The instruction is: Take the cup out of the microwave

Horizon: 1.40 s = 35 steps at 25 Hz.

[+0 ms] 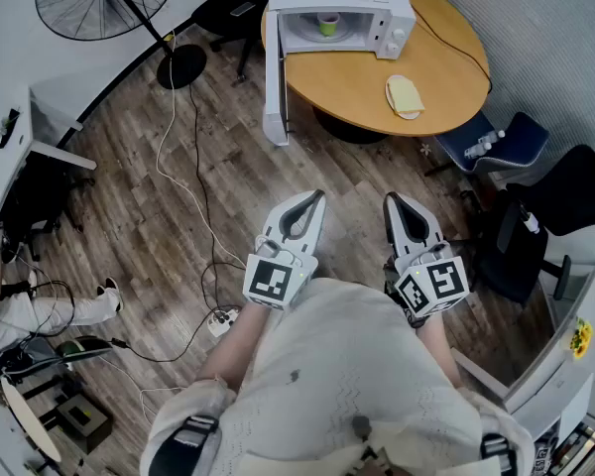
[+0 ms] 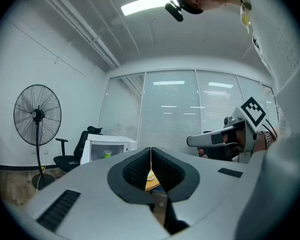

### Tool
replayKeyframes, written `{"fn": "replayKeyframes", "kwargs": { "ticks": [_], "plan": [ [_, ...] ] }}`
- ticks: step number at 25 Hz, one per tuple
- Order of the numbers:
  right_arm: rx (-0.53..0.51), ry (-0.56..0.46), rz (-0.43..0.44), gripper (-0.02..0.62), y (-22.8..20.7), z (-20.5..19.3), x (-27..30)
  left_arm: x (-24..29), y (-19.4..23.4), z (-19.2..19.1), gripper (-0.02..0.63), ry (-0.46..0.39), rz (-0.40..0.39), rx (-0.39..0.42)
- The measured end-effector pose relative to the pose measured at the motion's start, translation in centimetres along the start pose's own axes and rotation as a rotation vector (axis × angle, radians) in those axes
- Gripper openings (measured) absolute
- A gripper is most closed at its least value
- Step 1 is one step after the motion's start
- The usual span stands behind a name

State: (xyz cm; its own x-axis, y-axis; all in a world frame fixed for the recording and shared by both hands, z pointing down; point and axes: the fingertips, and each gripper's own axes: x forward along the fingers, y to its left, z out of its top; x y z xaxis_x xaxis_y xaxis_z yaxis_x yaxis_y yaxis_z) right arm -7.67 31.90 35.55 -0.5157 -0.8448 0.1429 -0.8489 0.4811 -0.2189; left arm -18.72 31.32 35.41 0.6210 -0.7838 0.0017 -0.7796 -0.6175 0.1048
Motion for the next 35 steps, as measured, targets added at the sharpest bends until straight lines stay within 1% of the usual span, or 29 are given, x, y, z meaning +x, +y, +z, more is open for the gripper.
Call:
{"fn": "replayKeyframes", "kwargs": {
  "ticks": [3,6,8,10,11,12,13,14,17,20,22,25,27,29,35],
  "plan": [
    [0.000,-0.002,0.022,0.008,1.8,-0.8,-6.0,-3.4,-4.8,-0.1,0.023,0.005,0.027,-0.016],
    [-0.010,0.010,0.019,0.008,1.9,-1.9,-12.5,-6.1,-10.4,-0.9,0.026,0.012,0.048,-0.027],
    [0.006,0.026,-0.004,0.008,1.3,-3.2,-16.7,-7.7,-14.3,-1.8,0.027,0.029,0.042,-0.030],
    [0.044,0.039,-0.029,0.008,0.7,-4.9,-20.2,-9.6,-17.8,-2.3,0.032,0.044,0.017,-0.022],
    [0.062,0.046,-0.041,0.008,0.7,-5.9,-21.7,-10.8,-19.3,-2.6,0.050,0.053,0.003,-0.016],
    [0.075,0.051,-0.051,0.008,0.9,-6.7,-23.0,-12.0,-20.5,-3.0,0.113,0.065,-0.005,-0.014],
    [0.081,0.054,-0.055,0.008,1.3,-7.3,-24.1,-13.2,-21.4,-3.6,0.157,0.082,-0.006,-0.017],
    [0.080,0.053,-0.053,0.008,1.9,-7.7,-25.2,-14.3,-22.2,-4.1,0.183,0.098,-0.002,-0.024],
    [0.058,0.036,-0.038,0.008,3.6,-7.9,-27.8,-16.0,-24.2,-5.0,0.193,0.132,0.005,-0.033],
    [0.021,0.027,-0.038,0.008,3.6,-7.5,-29.3,-15.1,-25.9,-4.9,0.202,0.120,-0.023,-0.007],
    [0.011,0.021,-0.047,0.008,3.0,-7.2,-29.9,-14.2,-26.9,-4.3,0.209,0.077,-0.048,0.011],
    [0.003,0.015,-0.063,0.008,2.3,-6.7,-30.4,-13.4,-27.2,-3.6,0.209,0.042,-0.045,-0.002],
    [0.005,0.007,-0.067,0.008,1.9,-6.3,-30.3,-13.1,-26.5,-3.6,0.209,0.043,-0.027,-0.018],
    [0.014,-0.004,-0.077,0.008,1.3,-6.0,-29.7,-12.5,-25.3,-3.8,0.209,0.052,-0.014,-0.010],
    [0.031,-0.015,-0.116,0.008,-1.3,-5.0,-25.8,-9.4,-21.2,-3.8,0.209,0.052,0.007,-0.019]
  ]
}}
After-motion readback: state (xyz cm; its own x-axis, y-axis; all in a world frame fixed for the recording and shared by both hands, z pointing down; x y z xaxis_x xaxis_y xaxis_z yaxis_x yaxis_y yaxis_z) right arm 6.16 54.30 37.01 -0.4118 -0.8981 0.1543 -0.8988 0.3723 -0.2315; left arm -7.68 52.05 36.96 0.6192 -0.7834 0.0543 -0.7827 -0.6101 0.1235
